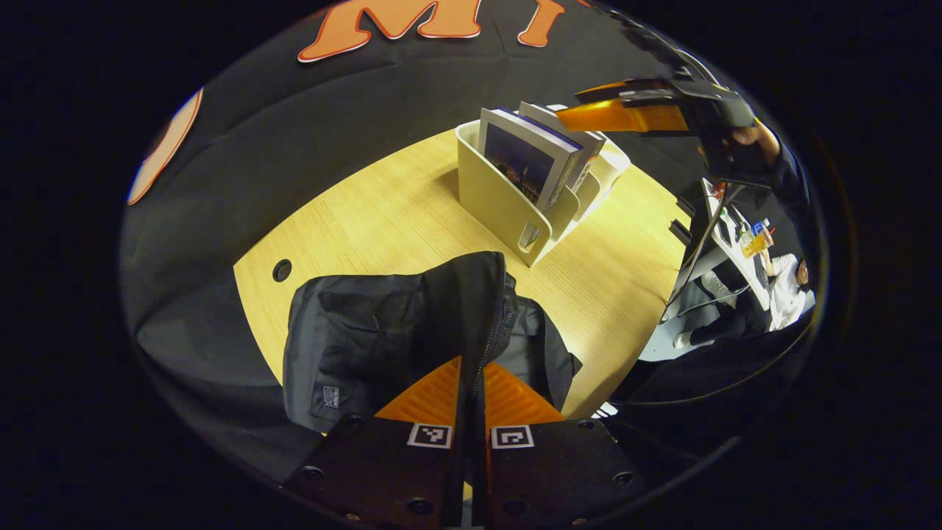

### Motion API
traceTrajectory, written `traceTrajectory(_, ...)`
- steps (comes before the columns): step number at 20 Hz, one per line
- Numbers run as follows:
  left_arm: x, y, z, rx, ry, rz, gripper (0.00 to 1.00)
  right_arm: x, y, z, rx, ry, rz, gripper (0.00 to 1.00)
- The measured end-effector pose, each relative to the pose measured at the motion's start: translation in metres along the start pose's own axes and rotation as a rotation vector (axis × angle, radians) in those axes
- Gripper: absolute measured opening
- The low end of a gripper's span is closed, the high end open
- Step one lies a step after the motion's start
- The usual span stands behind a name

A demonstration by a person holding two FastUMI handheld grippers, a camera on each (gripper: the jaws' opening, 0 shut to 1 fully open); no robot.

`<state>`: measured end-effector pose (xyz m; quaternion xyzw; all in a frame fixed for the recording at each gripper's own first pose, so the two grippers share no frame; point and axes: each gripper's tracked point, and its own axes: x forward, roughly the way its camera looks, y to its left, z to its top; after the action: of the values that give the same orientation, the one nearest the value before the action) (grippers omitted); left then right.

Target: Open the schoolbag, grab two books from the bookshelf and put them into the schoolbag.

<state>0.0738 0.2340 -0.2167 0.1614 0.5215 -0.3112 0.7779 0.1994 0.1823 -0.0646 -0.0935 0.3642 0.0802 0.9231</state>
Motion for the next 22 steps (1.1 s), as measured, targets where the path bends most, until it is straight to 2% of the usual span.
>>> traceTrajectory(4,0.004,0.001,0.007,0.016,0.006,-0.003,0.06,0.034,0.003,-0.004,0.074,0.127,0.032,0.99)
traceTrajectory(9,0.007,0.005,0.016,0.019,0.009,-0.004,0.06,0.071,-0.004,-0.015,0.098,0.280,0.018,0.99)
traceTrajectory(10,0.008,0.004,0.016,0.020,0.014,-0.012,0.06,0.076,0.001,-0.016,0.109,0.304,0.035,0.99)
traceTrajectory(15,0.012,0.004,0.021,0.044,0.013,-0.019,0.06,0.094,-0.001,-0.020,0.143,0.376,0.019,0.98)
traceTrajectory(17,0.010,0.007,0.023,0.061,0.013,-0.013,0.06,0.100,-0.003,-0.027,0.162,0.403,-0.002,0.92)
traceTrajectory(18,0.011,0.008,0.024,0.065,0.012,-0.011,0.06,0.102,-0.003,-0.028,0.164,0.417,-0.017,0.85)
traceTrajectory(19,0.010,0.007,0.025,0.074,0.009,-0.012,0.06,0.104,-0.003,-0.033,0.161,0.434,-0.025,0.72)
traceTrajectory(20,0.010,0.006,0.026,0.075,0.004,-0.013,0.06,0.104,-0.002,-0.037,0.174,0.446,-0.033,0.72)
traceTrajectory(21,0.010,0.005,0.026,0.079,0.001,-0.016,0.06,0.105,0.001,-0.042,0.193,0.459,-0.035,0.67)
traceTrajectory(22,0.009,0.006,0.025,0.077,-0.002,-0.017,0.06,0.104,0.003,-0.045,0.226,0.470,-0.043,0.54)
